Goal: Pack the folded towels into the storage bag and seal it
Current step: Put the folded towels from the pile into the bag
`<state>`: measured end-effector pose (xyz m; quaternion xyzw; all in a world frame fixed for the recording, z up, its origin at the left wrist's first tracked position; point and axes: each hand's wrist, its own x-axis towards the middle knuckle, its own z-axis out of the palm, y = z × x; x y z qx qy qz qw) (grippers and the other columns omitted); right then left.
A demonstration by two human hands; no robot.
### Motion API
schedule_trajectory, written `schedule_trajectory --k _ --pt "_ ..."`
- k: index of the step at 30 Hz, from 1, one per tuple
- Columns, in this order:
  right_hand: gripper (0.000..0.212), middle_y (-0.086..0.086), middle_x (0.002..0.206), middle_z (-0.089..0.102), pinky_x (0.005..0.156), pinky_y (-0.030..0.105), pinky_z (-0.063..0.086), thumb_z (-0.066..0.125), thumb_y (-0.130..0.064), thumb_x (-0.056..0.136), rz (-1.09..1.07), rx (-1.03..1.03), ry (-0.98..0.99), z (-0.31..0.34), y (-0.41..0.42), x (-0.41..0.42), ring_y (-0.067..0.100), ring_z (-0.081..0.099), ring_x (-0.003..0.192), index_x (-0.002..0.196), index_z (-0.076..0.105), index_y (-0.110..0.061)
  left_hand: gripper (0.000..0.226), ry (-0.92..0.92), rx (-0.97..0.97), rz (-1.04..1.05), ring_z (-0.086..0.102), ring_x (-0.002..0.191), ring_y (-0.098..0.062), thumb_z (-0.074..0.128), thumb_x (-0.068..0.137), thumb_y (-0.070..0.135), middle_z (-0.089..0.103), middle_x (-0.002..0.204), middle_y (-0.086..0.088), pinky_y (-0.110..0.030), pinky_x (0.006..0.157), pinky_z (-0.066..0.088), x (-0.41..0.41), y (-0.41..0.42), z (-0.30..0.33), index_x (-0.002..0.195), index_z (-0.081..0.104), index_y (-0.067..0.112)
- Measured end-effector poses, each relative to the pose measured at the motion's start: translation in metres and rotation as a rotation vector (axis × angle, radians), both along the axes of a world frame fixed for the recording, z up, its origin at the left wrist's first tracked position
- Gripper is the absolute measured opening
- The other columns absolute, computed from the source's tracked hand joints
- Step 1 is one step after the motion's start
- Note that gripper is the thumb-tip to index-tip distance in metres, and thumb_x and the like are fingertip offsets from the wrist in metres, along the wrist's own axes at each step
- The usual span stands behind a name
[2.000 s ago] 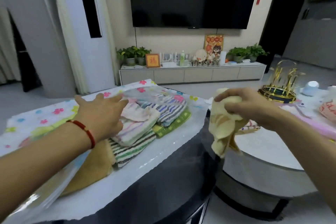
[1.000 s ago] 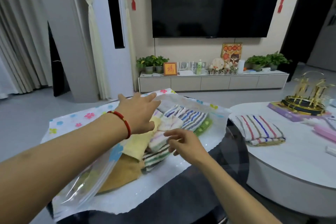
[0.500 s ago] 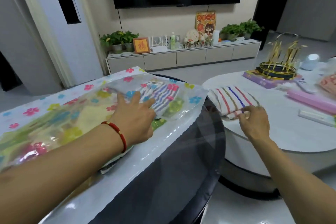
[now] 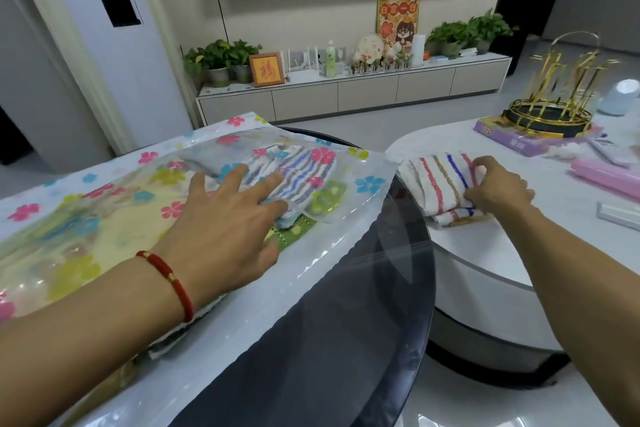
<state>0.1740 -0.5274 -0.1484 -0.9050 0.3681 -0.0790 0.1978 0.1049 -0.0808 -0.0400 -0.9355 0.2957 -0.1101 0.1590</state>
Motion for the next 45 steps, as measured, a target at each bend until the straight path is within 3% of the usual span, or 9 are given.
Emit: schedule_trajectory --k 6,10,17,20,25,32,35,38,45 --pt "0.047 0.005 0.121 0.055 0.084 0.044 0.060 0.059 -0.010 0.092 0.064 0.440 -0.399 0.027 0.008 -0.026 0.031 0.061 0.102 0.130 0.050 -0.036 0.060 0.015 0.021 0.056 0.023 0.146 -0.030 0.042 0.083 0.067 0.015 0.164 0.012 -0.071 0.109 0.020 -0.008 0.003 0.010 0.140 0.038 0.050" --pt "0.042 0.012 0.092 0.052 0.045 0.023 0.048 0.040 0.003 0.097 0.062 0.792 -0.490 0.055 0.007 -0.064 0.020 0.052 0.067 0.134 0.055 -0.012 0.055 0.013 0.011 0.107 0.024 0.145 -0.031 0.041 0.085 0.066 0.012 0.165 0.010 -0.072 0.108 0.022 -0.025 0.017 0.019 0.138 0.038 0.053" --pt "0.047 0.005 0.072 0.039 0.053 0.024 0.030 0.030 0.003 0.099 0.148 1.074 -0.561 0.109 0.039 -0.161 0.013 0.033 0.058 0.138 0.055 -0.006 0.062 -0.002 -0.015 0.177 0.028 0.142 -0.032 0.041 0.086 0.064 0.014 0.164 0.012 -0.072 0.104 0.027 -0.056 0.055 0.035 0.145 0.030 0.046" --pt "0.046 0.022 0.103 0.073 0.067 0.035 0.045 0.037 0.006 0.096 0.292 1.130 -0.500 0.130 0.080 -0.202 0.033 0.059 0.085 0.132 0.063 -0.007 0.064 0.025 -0.044 0.184 0.035 0.140 -0.025 0.045 0.084 0.060 0.024 0.161 0.016 -0.074 0.104 0.024 -0.060 0.065 0.050 0.145 0.030 0.045" --pt "0.051 0.011 0.128 0.073 0.093 0.044 0.059 0.047 0.016 0.087 0.524 1.256 -0.333 0.151 0.158 -0.230 0.034 0.070 0.116 0.121 0.075 -0.009 0.054 0.009 -0.142 0.147 0.050 0.121 -0.023 0.054 0.078 0.055 0.052 0.134 0.012 -0.075 0.100 0.028 -0.063 0.074 0.084 0.129 0.047 0.039" --pt "0.058 0.013 0.140 0.066 0.100 0.042 0.058 0.047 0.018 0.087 0.909 1.488 -0.006 0.141 0.274 -0.190 0.034 0.062 0.129 0.134 0.068 -0.010 0.069 -0.037 -0.058 0.118 0.051 0.123 -0.023 0.052 0.077 0.061 0.046 0.148 0.015 -0.076 0.100 0.023 -0.054 0.097 0.122 0.141 0.040 0.039" --pt "0.062 0.015 0.140 0.065 0.113 0.051 0.046 0.044 0.016 0.087 0.864 1.532 -0.164 0.139 0.323 -0.144 0.038 0.058 0.132 0.135 0.068 -0.015 0.061 -0.030 -0.050 0.114 0.051 0.122 -0.025 0.052 0.081 0.058 0.053 0.140 0.012 -0.077 0.101 0.023 -0.053 0.098 0.136 0.138 0.044 0.037" --pt "0.053 0.018 0.139 0.064 0.099 0.049 0.048 0.041 0.006 0.099 0.608 1.703 -0.494 0.129 0.362 -0.095 0.040 0.059 0.124 0.142 0.060 -0.017 0.052 -0.035 -0.060 0.144 0.051 0.117 -0.027 0.051 0.082 0.055 0.062 0.121 0.006 -0.076 0.101 0.023 -0.049 0.098 0.147 0.131 0.049 0.036" --pt "0.044 0.018 0.105 0.067 0.077 0.040 0.063 0.055 -0.001 0.097 0.562 1.204 -0.441 0.060 0.376 -0.066 0.026 0.066 0.081 0.139 0.056 -0.016 0.056 -0.069 -0.059 0.099 0.052 0.120 -0.027 0.050 0.085 0.056 0.052 0.141 0.011 -0.072 0.102 0.028 -0.047 0.096 0.126 0.137 0.045 0.034"
